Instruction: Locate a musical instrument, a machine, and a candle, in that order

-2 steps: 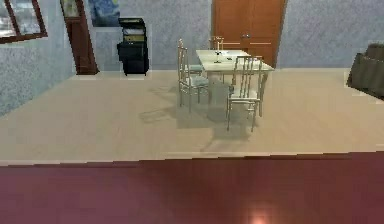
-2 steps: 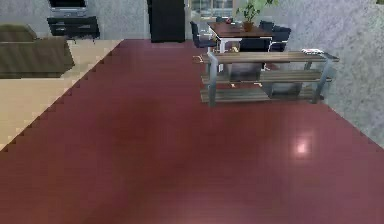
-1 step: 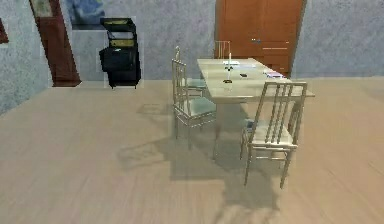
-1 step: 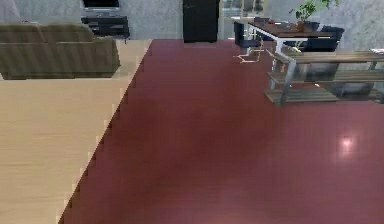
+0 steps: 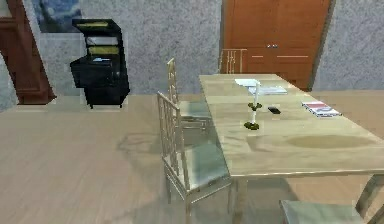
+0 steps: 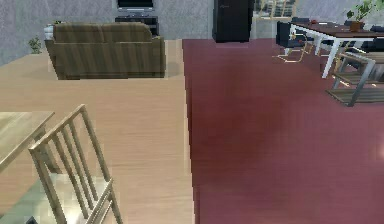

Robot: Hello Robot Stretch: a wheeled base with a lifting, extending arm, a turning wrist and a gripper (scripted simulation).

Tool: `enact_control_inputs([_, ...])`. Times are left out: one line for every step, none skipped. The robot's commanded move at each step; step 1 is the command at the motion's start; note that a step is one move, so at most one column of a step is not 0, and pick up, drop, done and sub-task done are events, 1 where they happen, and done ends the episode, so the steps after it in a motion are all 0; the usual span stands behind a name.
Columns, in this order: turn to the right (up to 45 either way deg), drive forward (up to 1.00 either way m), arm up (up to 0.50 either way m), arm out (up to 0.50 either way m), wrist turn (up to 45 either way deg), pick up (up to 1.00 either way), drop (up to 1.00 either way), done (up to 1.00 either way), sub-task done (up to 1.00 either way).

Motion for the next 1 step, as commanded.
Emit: enact_control_inputs([3.0,0.00,0.00,0.00,0.0,0.00,0.00,0.00,0.00])
